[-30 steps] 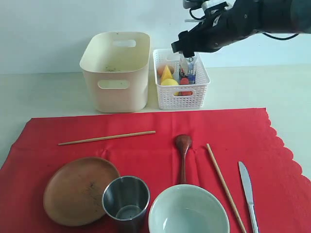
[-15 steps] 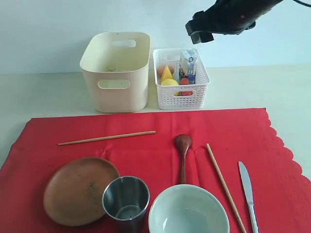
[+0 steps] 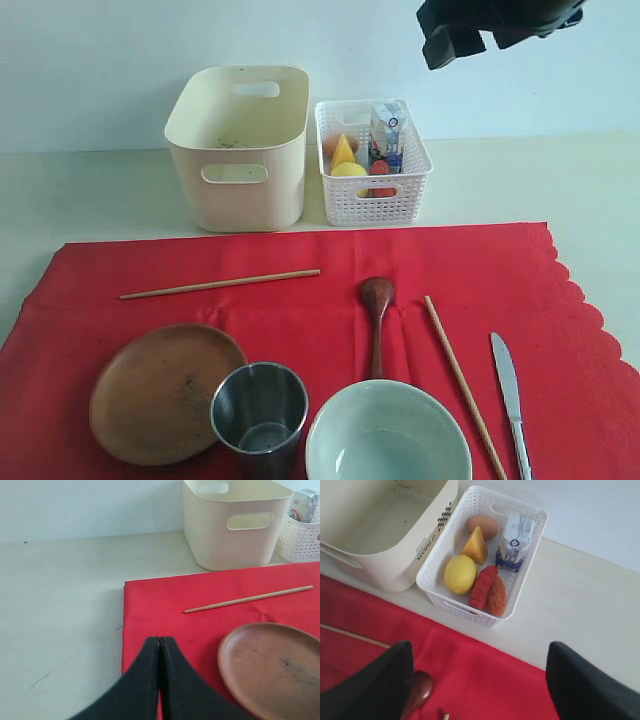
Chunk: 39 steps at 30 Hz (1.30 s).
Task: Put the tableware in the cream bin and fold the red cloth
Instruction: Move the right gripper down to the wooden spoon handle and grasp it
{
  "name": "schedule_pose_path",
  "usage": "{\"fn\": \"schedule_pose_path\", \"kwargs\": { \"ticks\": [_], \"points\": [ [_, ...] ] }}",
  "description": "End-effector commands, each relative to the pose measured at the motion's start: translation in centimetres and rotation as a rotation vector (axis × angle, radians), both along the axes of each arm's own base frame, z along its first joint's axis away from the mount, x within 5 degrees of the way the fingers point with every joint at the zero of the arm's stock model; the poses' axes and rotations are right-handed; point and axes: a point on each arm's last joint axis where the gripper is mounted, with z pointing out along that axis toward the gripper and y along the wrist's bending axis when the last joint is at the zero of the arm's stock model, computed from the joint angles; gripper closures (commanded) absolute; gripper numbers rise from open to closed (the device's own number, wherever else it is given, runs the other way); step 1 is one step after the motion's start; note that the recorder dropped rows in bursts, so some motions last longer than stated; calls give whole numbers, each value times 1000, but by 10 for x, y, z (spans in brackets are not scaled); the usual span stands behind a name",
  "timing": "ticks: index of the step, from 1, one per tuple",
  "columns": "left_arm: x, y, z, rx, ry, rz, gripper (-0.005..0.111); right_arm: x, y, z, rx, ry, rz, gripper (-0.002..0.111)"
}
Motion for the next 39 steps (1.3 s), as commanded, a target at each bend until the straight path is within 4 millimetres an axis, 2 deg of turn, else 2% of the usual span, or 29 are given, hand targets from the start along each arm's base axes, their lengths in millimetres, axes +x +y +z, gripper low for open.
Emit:
{"fn": "schedule_pose_path", "kwargs": {
  "ticks": [1,9,14,26,31,39],
  "points": [
    [0,0,0,-4,-7,4,107,-12,3,9,40,39,60,38],
    [0,0,0,-4,-7,4,107,-28,20,13,177,129,218,38],
    [0,0,0,-4,-7,4,107,-37,35,12,177,153,276,38],
    [0,0,0,-4,-7,4,107,-65,72,-10,116,233,432,38],
    [0,0,0,-4,-7,4,107,-69,74,-20,75,266,441,38],
    [0,0,0,-4,-7,4,107,-65,73,-54,19,325,417,38]
  ]
}}
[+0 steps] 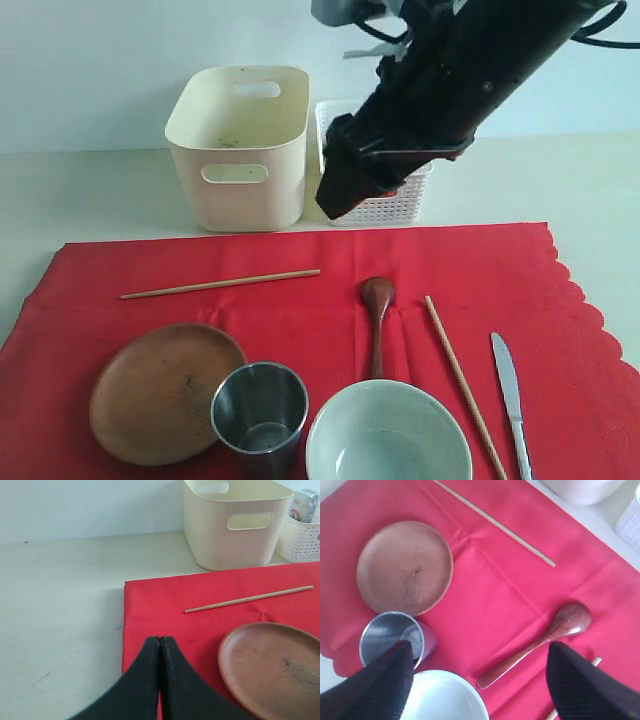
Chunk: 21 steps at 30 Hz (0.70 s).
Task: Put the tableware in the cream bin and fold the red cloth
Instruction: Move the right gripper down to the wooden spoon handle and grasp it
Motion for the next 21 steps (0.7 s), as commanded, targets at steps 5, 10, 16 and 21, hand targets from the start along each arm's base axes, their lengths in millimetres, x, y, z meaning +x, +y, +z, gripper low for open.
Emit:
{"fn": "schedule_pose_path", "kwargs": {
  "ticks": [5,10,16,21],
  "points": [
    [0,0,0,-4,-7,4,107,22,7,-51,-100,91,-86,38],
    [0,0,0,-4,-7,4,107,46,2,-93,-259,100,-242,40],
    [0,0,0,-4,-7,4,107,59,4,-133,-329,129,-304,57],
    [0,0,0,-4,-7,4,107,62,7,-155,-349,177,-306,59]
  ]
}}
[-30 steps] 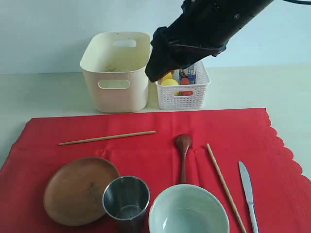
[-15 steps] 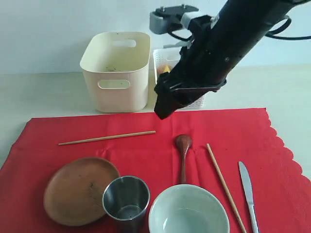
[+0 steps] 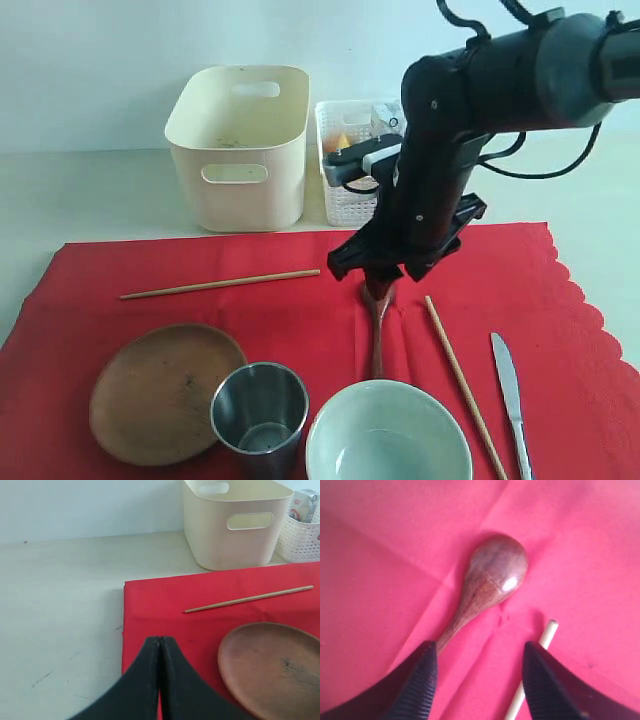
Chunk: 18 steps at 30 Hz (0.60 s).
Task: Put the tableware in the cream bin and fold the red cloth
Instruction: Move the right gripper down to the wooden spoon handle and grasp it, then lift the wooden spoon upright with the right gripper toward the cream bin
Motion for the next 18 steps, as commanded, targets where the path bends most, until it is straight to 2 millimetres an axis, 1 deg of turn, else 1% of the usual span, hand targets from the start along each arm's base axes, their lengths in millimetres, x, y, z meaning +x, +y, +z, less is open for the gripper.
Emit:
{"fn": "schedule_pose_path", "kwargs": {
  "ticks": [1,6,8,13,18],
  "points": [
    [0,0,0,-4,-7,4,107,3,2,-17,-10,21,-10,59],
    [0,0,0,-4,-7,4,107,4,4,-37,-27,67,-20,59],
    [0,0,0,-4,-7,4,107,5,5,-42,-20,74,-27,59],
    [0,0,0,-4,-7,4,107,4,10,-49,35,95,-65,59],
    [0,0,0,-4,-7,4,107,4,11,-56,32,114,-71,59]
  ]
}}
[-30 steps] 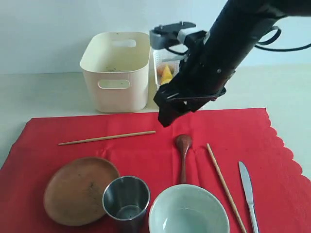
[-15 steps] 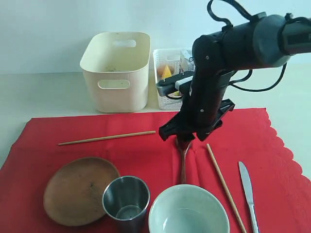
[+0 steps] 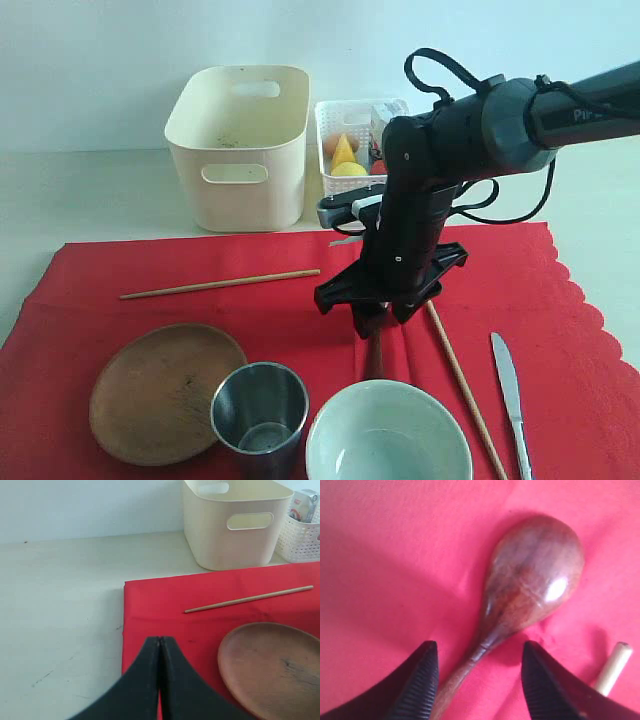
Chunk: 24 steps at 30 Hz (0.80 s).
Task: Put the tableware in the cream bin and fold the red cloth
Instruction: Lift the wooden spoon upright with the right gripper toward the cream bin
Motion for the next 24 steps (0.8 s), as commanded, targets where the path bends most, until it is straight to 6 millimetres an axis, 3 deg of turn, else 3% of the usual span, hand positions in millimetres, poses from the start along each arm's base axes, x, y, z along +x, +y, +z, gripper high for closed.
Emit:
{"fn": "schedule_pose_path", "kwargs": {
  "ticks": [1,6,7,8,9,12,24],
  "points": [
    [0,0,0,-4,-7,4,107,0,1,-7,1,9,-4,59],
    [0,0,0,-4,-7,4,107,1,1,-16,-9,19,-2,60],
    [0,0,0,-4,-7,4,107,1,1,-19,-13,22,-1,65],
    [0,0,0,-4,-7,4,107,1,1,-20,-14,24,-1,69],
    [0,0,0,-4,-7,4,107,2,0,-21,-24,18,9,83],
    [0,0,0,-4,-7,4,107,5,-3,-19,-69,-9,52,108],
    [0,0,0,-4,-7,4,107,14,1,33,-8,-148,57,108]
  ]
}}
